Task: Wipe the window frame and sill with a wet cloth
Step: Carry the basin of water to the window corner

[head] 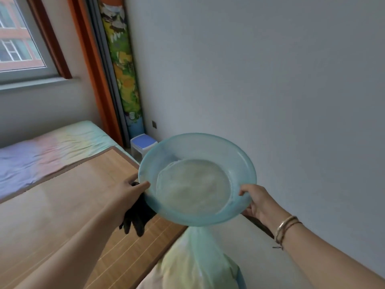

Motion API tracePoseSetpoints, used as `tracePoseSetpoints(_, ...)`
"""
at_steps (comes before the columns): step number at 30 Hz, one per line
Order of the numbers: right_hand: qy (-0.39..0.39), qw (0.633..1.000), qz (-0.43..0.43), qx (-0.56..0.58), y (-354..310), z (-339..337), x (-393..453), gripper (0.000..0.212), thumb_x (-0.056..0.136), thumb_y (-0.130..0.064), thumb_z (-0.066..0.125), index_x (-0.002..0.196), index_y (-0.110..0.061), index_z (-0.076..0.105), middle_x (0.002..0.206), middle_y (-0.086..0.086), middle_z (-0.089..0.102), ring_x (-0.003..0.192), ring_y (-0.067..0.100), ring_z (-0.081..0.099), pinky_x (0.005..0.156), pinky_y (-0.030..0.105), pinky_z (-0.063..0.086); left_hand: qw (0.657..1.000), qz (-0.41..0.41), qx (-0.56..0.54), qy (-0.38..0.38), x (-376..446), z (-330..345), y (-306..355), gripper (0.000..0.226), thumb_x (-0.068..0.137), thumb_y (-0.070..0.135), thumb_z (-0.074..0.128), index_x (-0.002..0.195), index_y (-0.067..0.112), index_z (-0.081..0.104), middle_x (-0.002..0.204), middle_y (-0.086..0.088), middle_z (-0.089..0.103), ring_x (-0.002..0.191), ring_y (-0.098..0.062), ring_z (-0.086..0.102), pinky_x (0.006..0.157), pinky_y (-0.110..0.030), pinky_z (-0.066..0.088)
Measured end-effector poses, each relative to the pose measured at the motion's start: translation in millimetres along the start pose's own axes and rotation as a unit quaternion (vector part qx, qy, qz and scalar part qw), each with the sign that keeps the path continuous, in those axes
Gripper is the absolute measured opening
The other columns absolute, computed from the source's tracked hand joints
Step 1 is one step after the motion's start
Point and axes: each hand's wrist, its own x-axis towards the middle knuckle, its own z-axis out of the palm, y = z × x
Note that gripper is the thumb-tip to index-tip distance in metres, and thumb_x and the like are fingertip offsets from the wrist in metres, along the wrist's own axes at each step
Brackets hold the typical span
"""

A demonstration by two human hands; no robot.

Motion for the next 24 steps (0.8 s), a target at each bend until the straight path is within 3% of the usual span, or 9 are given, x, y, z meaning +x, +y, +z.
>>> tracePoseSetpoints(4,-0.042,0.999,0.012,-0.013,-36.5,-15.1,75.6,0.023,0.078,0.004,0.047,0.1,0.001,0.054,0.092,0.021,0.058,0.065,0.031,0.061,0.04,0.027,0.05,0.999,-0.019,-0.001,0.039,50.6,45.3,20.2,0.036,0.089,0.022,0.061,0.125,0.026,0.058,0.095,-0.007,0.064,0.084,-0.023,0.061,0.073,-0.031,0.048)
tracePoseSetpoints(8,-0.094,0.994,0.004,-0.051,-76.7,-31.0,151.3,0.018,0.08,0.004,0.046,0.096,0.0,0.055,0.094,0.022,0.058,0.067,0.033,0.061,0.044,0.032,0.055,0.995,-0.039,-0.009,0.092,90.2,93.5,33.4,0.035,0.09,0.021,0.06,0.125,0.025,0.059,0.095,-0.007,0.065,0.082,-0.023,0.062,0.063,-0.026,0.049)
tracePoseSetpoints(13,-0.152,0.984,0.006,-0.095,-127.2,-32.6,237.2,0.03,0.081,0.004,0.046,0.111,0.003,0.052,0.098,0.022,0.057,0.066,0.033,0.06,0.042,0.03,0.053,0.986,-0.062,-0.032,0.15,134.9,137.8,52.2,0.035,0.091,0.019,0.059,0.126,0.023,0.057,0.09,-0.004,0.063,0.075,-0.018,0.06,0.055,-0.021,0.044)
tracePoseSetpoints(20,-0.198,0.972,0.025,-0.123,-169.1,1.0,347.2,0.029,0.079,0.003,0.047,0.107,0.001,0.055,0.1,0.024,0.061,0.076,0.038,0.064,0.06,0.042,0.059,0.976,-0.084,-0.052,0.193,216.7,155.1,74.2,0.036,0.09,0.021,0.062,0.125,0.024,0.058,0.086,0.0,0.064,0.072,-0.012,0.06,0.051,-0.016,0.042)
tracePoseSetpoints(24,-0.215,0.967,0.045,-0.126,-185.9,44.3,402.1,0.02,0.08,0.005,0.046,0.096,-0.001,0.056,0.089,0.022,0.06,0.066,0.034,0.062,0.05,0.035,0.057,0.971,-0.089,-0.042,0.217,278.1,139.7,77.6,0.04,0.089,0.022,0.063,0.128,0.026,0.056,0.089,-0.002,0.065,0.075,-0.013,0.061,0.054,-0.018,0.044)
